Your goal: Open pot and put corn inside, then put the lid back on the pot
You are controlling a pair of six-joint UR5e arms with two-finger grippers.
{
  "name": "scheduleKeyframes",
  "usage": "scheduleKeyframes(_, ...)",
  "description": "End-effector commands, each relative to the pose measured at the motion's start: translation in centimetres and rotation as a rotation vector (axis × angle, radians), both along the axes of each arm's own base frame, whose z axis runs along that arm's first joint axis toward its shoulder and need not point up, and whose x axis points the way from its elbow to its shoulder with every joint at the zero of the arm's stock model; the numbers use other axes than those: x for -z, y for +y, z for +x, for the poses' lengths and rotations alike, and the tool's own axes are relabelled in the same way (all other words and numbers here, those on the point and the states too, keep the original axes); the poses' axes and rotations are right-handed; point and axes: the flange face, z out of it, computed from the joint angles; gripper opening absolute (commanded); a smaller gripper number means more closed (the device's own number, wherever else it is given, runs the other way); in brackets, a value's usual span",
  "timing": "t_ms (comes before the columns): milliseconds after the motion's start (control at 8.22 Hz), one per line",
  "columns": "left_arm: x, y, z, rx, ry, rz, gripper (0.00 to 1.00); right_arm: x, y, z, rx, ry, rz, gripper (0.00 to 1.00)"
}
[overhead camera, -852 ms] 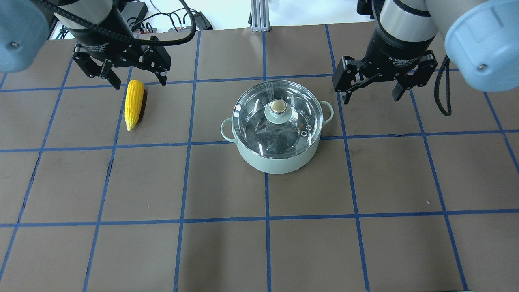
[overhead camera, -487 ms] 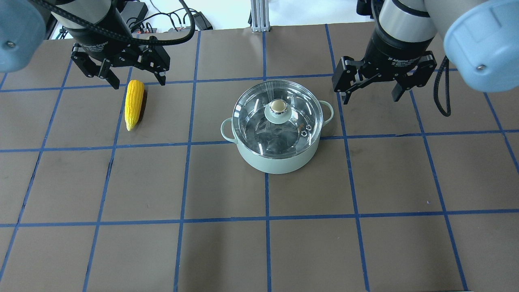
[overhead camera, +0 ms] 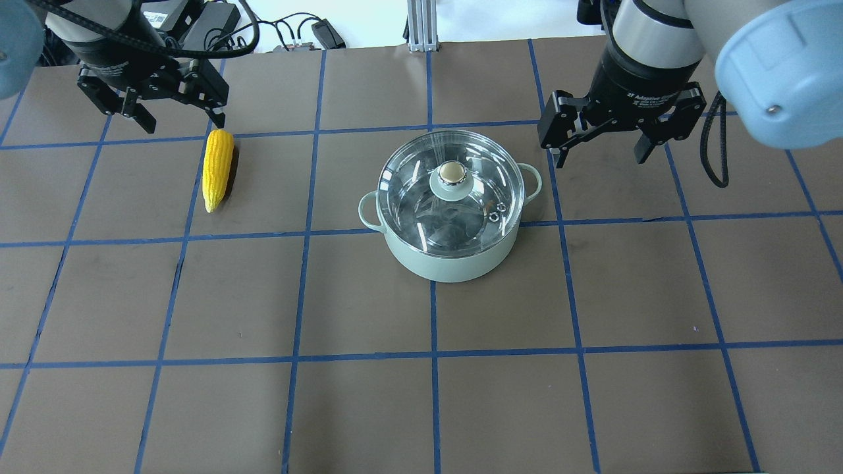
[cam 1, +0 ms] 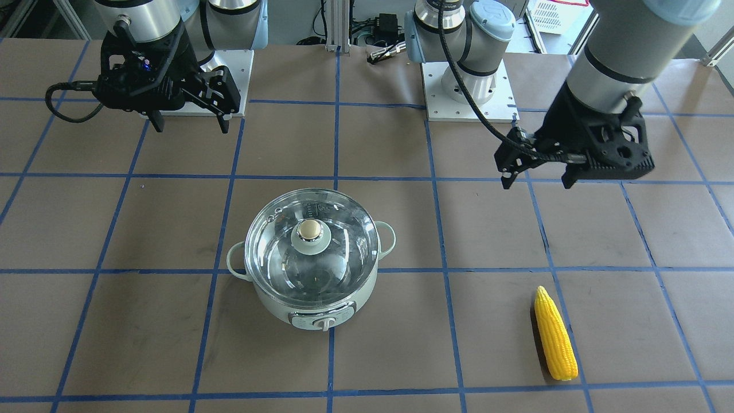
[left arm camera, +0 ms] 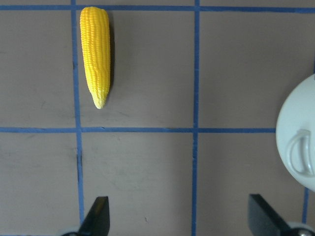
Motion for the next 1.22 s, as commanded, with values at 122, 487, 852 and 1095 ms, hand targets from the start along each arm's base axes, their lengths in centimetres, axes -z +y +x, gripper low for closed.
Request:
scheduleKeyframes(122,9.7,-8.0,9.6,0.068,-0.009,0.002,1.00,0.3,-0.4,0.2,-0.004,0.009,-0.005,1.00)
scheduleKeyframes(487,17.7,-12.4,10.7,0.074,-0.009,0.005,1.00,0.7,-1.5,0.3,0.003,0.001,-0.014,1.00)
scheduleKeyframes(852,23.3,-14.4,11.2,0.076,-0.004,0.018,1.00,4.2,-5.2,6.8,0.006,0.000,-0.051,1.00)
scheduleKeyframes(1095,25.3,-15.3,11.5,0.187,-0.019,-0.006,1.00,10.1,-7.7,13.1,0.048,-0.016,-0.095,1.00)
